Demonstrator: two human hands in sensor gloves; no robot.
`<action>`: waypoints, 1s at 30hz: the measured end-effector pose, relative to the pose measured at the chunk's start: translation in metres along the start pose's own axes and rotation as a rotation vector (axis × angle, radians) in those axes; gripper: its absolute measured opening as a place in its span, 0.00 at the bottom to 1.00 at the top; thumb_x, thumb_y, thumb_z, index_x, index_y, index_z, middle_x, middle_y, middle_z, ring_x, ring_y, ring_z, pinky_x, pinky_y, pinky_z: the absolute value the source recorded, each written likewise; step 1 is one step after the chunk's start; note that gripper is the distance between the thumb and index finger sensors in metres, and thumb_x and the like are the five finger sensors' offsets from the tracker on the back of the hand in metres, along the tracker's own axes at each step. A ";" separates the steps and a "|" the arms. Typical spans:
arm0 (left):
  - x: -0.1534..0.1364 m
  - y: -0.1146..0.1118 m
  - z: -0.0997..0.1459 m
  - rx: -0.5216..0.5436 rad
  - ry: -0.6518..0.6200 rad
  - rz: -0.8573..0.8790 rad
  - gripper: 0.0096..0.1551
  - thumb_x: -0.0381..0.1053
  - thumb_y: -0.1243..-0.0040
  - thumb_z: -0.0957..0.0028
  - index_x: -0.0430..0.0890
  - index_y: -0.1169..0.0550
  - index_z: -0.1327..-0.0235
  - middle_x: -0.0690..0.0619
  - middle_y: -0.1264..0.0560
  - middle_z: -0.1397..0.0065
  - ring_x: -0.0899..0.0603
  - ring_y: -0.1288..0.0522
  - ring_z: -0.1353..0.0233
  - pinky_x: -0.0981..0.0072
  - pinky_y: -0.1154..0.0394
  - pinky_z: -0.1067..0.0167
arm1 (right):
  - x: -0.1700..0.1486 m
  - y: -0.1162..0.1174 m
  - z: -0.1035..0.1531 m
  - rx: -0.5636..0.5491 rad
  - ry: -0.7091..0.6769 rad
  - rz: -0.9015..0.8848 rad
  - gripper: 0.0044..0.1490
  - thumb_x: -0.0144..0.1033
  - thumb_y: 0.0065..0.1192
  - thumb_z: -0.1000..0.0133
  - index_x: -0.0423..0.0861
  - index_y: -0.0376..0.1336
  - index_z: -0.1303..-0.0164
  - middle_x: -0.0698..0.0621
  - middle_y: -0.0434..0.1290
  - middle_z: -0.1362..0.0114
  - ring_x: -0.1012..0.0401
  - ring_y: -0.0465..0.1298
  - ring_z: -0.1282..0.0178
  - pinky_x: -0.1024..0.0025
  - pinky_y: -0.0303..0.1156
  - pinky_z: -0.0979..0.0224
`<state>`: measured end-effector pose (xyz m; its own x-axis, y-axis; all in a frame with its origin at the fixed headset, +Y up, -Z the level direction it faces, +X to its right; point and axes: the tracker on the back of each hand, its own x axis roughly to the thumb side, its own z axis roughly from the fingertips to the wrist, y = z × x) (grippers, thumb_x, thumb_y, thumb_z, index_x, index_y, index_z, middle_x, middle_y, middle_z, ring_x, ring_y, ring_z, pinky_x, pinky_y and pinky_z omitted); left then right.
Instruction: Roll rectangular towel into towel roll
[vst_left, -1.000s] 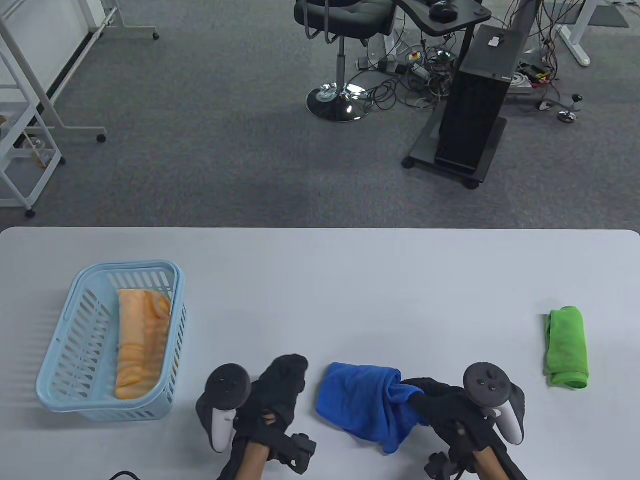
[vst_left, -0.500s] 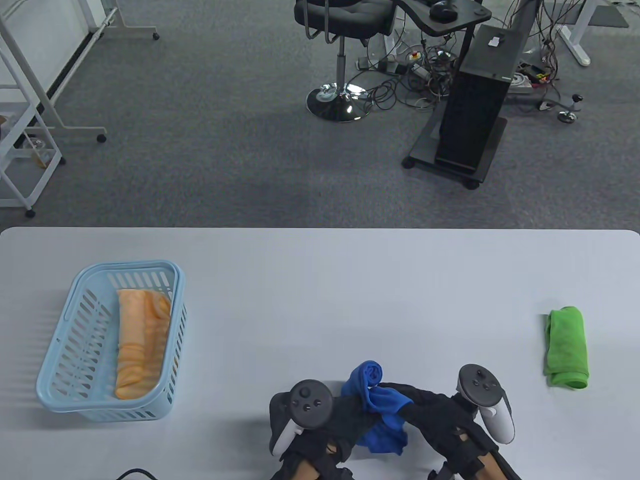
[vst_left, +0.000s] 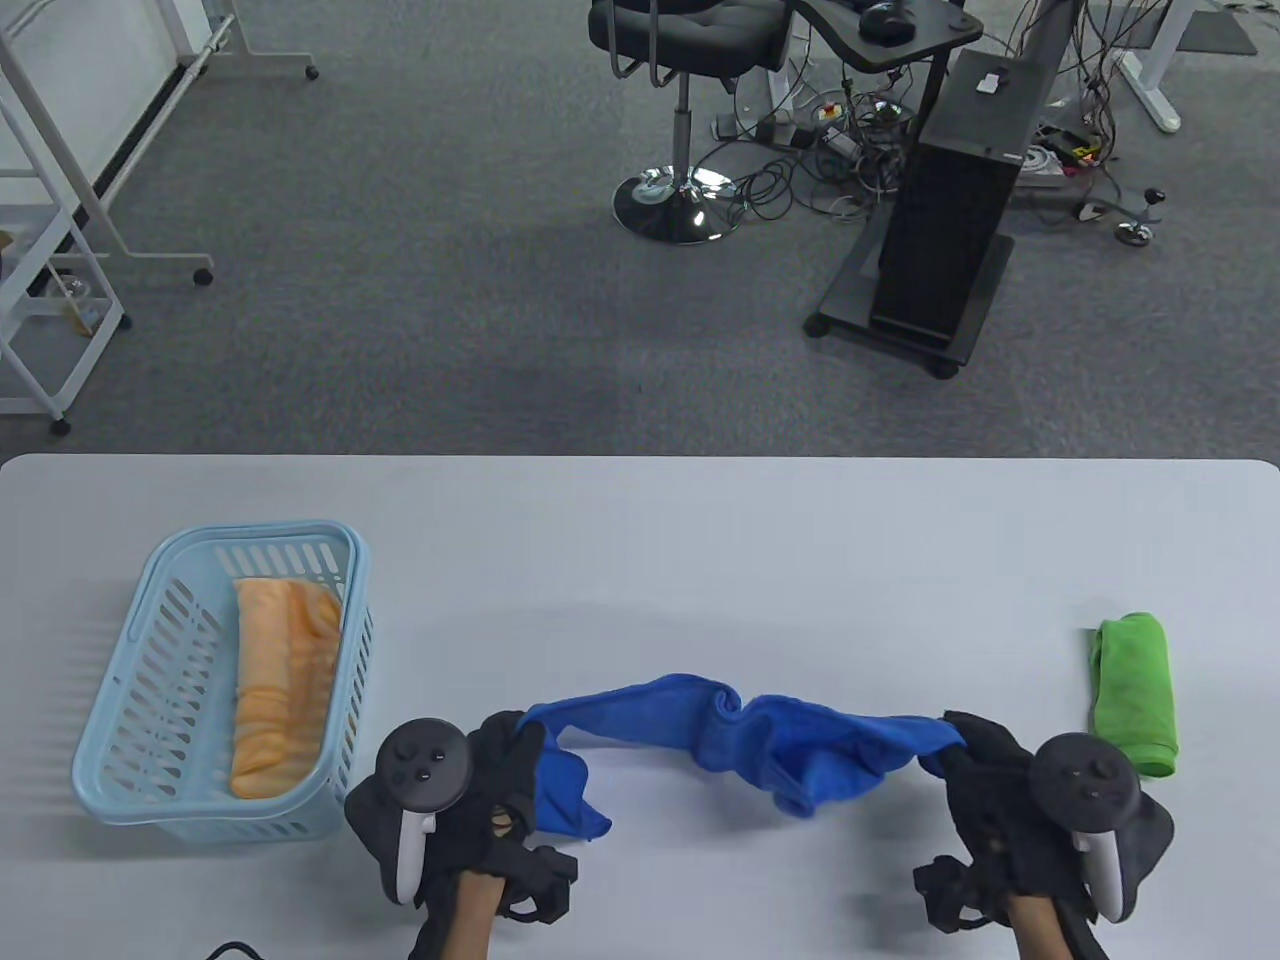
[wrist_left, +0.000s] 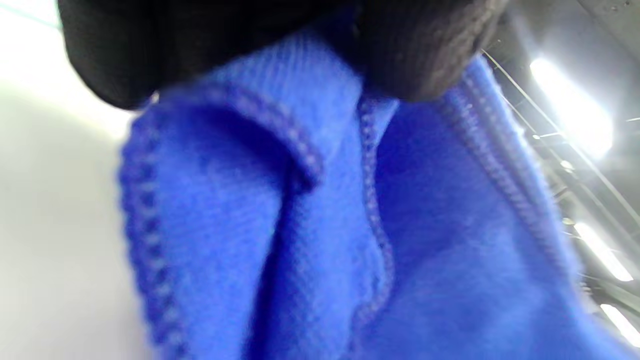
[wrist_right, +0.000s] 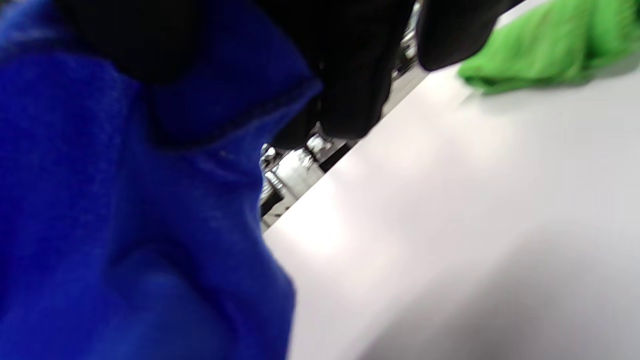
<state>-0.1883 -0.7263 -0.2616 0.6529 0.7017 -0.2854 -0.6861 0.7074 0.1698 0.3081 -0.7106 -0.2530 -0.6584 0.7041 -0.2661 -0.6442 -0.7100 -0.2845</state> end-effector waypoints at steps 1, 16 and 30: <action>-0.001 0.002 0.000 0.019 0.010 -0.028 0.28 0.56 0.38 0.53 0.44 0.12 0.48 0.38 0.13 0.44 0.33 0.14 0.46 0.37 0.24 0.47 | -0.005 -0.003 -0.002 -0.024 0.022 -0.003 0.31 0.47 0.61 0.58 0.44 0.77 0.53 0.47 0.76 0.36 0.49 0.76 0.35 0.39 0.62 0.29; 0.005 -0.005 -0.004 -0.136 -0.155 -0.157 0.40 0.61 0.32 0.58 0.56 0.27 0.29 0.38 0.28 0.26 0.28 0.27 0.29 0.31 0.33 0.37 | -0.023 -0.019 -0.007 -0.073 0.095 0.014 0.35 0.57 0.62 0.61 0.45 0.78 0.55 0.47 0.76 0.37 0.49 0.77 0.35 0.40 0.63 0.29; -0.010 -0.037 -0.009 -0.373 -0.048 -0.539 0.46 0.65 0.30 0.63 0.52 0.26 0.28 0.41 0.27 0.27 0.29 0.30 0.27 0.30 0.38 0.33 | -0.011 -0.027 -0.002 -0.197 0.023 0.135 0.32 0.46 0.62 0.58 0.46 0.75 0.47 0.47 0.72 0.32 0.49 0.74 0.32 0.40 0.61 0.28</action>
<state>-0.1727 -0.7601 -0.2731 0.9439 0.2667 -0.1949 -0.3188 0.8900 -0.3261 0.3332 -0.6988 -0.2439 -0.7226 0.6050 -0.3343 -0.4613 -0.7823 -0.4187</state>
